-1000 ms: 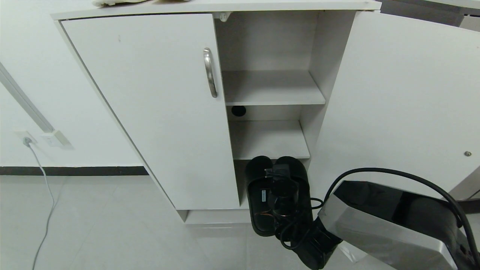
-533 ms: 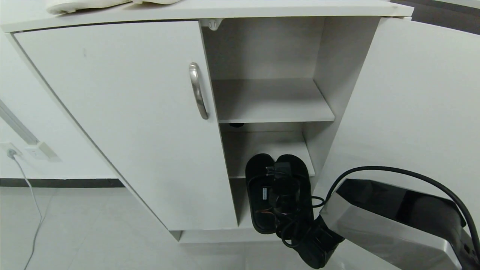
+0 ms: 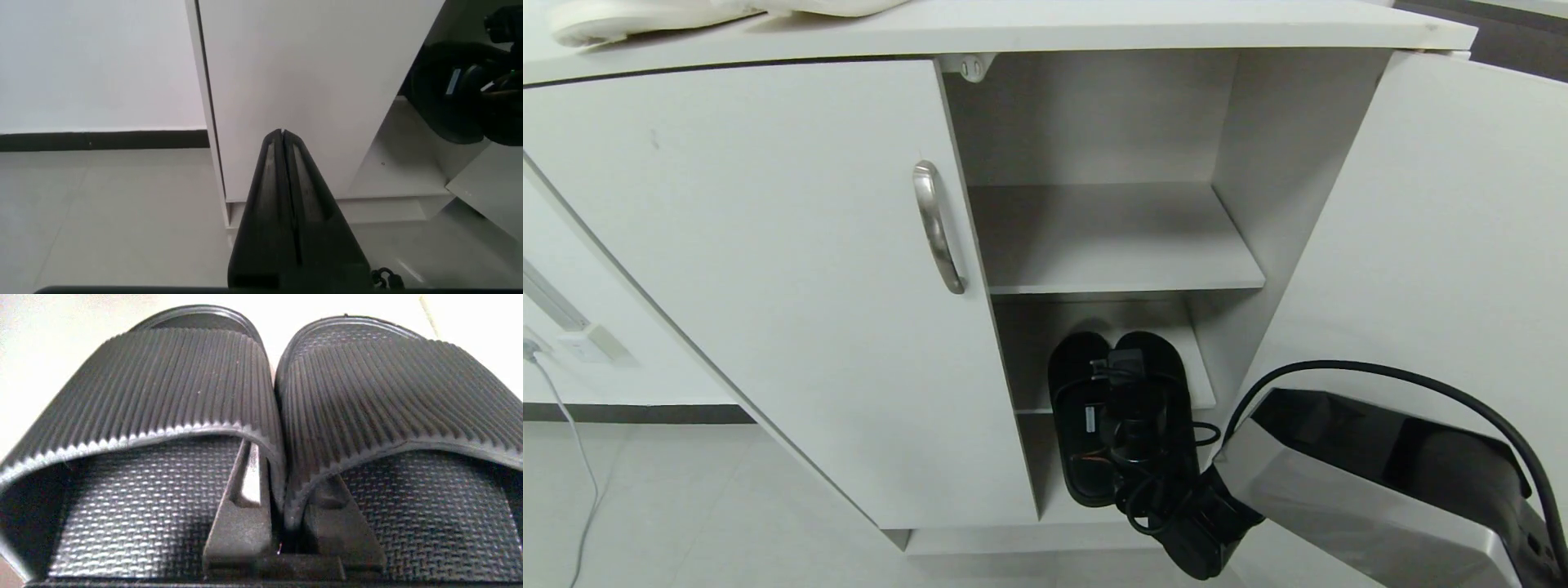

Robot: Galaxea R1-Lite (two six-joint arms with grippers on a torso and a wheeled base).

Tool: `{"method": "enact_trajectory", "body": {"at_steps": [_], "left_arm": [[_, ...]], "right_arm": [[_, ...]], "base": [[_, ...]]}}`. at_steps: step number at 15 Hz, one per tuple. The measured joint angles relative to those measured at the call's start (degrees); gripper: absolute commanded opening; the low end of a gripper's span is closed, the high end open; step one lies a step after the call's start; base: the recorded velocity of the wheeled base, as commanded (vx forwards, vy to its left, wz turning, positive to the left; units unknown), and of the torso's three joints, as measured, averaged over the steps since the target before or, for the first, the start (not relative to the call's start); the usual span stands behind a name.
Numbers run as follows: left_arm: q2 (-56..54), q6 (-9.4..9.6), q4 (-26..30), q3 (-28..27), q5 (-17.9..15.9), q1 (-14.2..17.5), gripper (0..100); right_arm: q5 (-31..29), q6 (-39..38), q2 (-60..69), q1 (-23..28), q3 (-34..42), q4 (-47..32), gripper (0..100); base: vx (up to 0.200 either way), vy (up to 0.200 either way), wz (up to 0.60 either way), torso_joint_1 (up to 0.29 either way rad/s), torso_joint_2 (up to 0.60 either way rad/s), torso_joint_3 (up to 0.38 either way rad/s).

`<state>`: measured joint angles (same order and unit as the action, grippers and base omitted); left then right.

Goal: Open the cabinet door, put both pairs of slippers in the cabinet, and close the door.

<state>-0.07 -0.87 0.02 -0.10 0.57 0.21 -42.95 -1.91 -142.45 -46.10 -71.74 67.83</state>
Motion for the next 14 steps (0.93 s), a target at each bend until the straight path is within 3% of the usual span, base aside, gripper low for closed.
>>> {"method": "enact_trajectory", "body": {"at_steps": [5,10,14], "left_arm": [[0.0,0.0,0.0,0.0,0.2,-0.1,0],[0.0,0.0,0.0,0.0,0.2,-0.1,0],[0.0,0.0,0.0,0.0,0.2,0.0,0]], "right_arm": [[1.3,-0.3,-1.9,1.3,-7.8,-8.5,0],[2.0,-0.6,-6.2,4.8,-26.1,-20.1,0],[3.7,-2.6,-9.1,6.7,-35.2,-27.2,0]], "base": [[0.0,0.0,0.0,0.0,0.0,0.0],[0.0,0.0,0.0,0.0,0.0,0.0],[0.0,0.0,0.0,0.0,0.0,0.0]]}}
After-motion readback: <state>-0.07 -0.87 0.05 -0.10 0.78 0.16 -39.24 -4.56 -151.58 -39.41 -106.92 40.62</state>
